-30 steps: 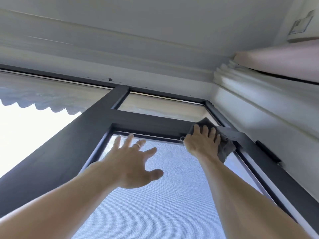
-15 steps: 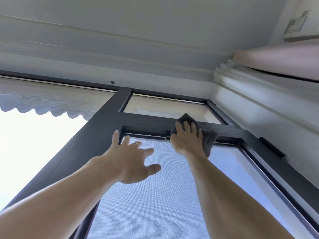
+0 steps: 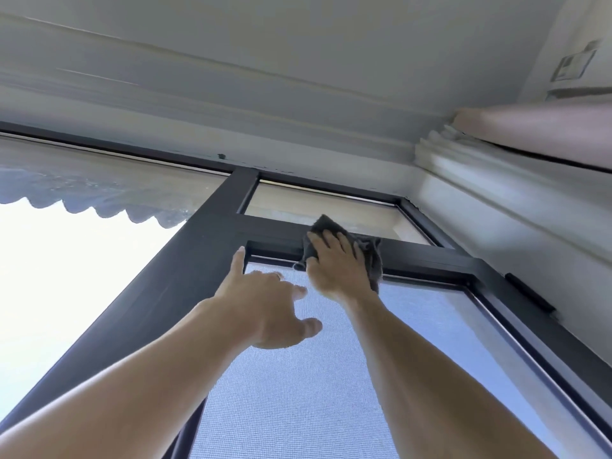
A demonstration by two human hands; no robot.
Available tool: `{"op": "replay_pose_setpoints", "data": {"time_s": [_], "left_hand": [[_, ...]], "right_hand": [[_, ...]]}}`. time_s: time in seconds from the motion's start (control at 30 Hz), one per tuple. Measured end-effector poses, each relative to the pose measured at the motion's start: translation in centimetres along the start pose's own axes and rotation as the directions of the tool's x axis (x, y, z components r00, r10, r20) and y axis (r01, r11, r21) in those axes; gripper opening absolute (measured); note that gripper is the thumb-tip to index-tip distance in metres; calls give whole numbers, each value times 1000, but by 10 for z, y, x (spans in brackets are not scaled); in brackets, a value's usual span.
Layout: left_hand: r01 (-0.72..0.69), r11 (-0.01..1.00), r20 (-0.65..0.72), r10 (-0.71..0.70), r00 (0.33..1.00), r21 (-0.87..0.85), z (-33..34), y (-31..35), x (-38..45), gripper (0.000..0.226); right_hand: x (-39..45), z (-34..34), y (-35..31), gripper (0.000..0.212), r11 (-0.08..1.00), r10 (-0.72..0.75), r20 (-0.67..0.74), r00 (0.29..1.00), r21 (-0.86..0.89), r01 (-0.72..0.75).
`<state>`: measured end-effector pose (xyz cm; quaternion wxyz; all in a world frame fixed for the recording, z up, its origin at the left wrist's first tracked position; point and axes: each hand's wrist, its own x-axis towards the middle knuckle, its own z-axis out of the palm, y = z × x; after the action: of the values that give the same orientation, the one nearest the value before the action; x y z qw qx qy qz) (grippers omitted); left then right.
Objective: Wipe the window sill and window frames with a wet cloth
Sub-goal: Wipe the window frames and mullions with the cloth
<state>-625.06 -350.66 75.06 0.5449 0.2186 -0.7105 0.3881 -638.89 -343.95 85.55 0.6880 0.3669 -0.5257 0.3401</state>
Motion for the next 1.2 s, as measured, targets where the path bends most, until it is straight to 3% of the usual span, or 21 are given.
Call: {"op": "replay_pose_setpoints", "data": {"time_s": [0.07, 0.13, 0.3, 0.37, 0.47, 0.5, 0.63, 0.7, 0.87, 1.03, 1.1, 1.2], "left_hand": [[1, 1000, -22, -2, 1000, -13, -5, -3, -3, 69], [6, 1000, -63, -6, 998, -10, -6, -11, -9, 67], [57, 997, -85, -61, 995, -52, 0, -28, -25, 65], [67, 995, -82, -73, 994, -67, 1, -36, -30, 65], [64, 996, -102, -71, 992, -67, -3, -50, -38, 65], [62, 997, -109, -67, 992, -48, -3, -54, -40, 65], [106, 991, -100, -114, 988, -87, -7, -74, -51, 66], [128, 982, -97, -142, 985, -138, -9, -81, -55, 67], [137, 978, -76, -150, 986, -155, -9, -107, -69, 67], [156, 976, -76, -169, 983, -153, 1, -127, -75, 69], [154, 974, -62, -166, 984, -168, 7, -134, -80, 69], [146, 967, -68, -163, 984, -207, 15, -140, -83, 67]], "right_hand": [[-4, -5, 18, 59, 974, 224, -36, 974, -19, -225], [-6, -7, 11, 61, 945, 324, -30, 946, -23, -325], [6, 4, -33, 56, 1000, -11, 3, 1000, -7, 11], [4, 3, -21, 56, 1000, 15, -15, 1000, -17, -15], [0, 0, -9, 57, 969, 248, -41, 968, -6, -248], [2, 0, -18, 57, 969, 247, -26, 969, -1, -247], [15, 12, -76, 56, 998, -52, 20, 998, 33, 52], [15, 14, -76, 55, 995, -94, 24, 995, 27, 94], [12, 8, -60, 53, 999, 49, 24, 999, -12, -48], [17, 13, -89, 53, 996, -88, 19, 996, -12, 88], [15, 12, -73, 50, 1000, -19, 51, 999, -10, 19], [15, 1, -60, 47, 973, 222, 55, 974, 46, -224]]}}
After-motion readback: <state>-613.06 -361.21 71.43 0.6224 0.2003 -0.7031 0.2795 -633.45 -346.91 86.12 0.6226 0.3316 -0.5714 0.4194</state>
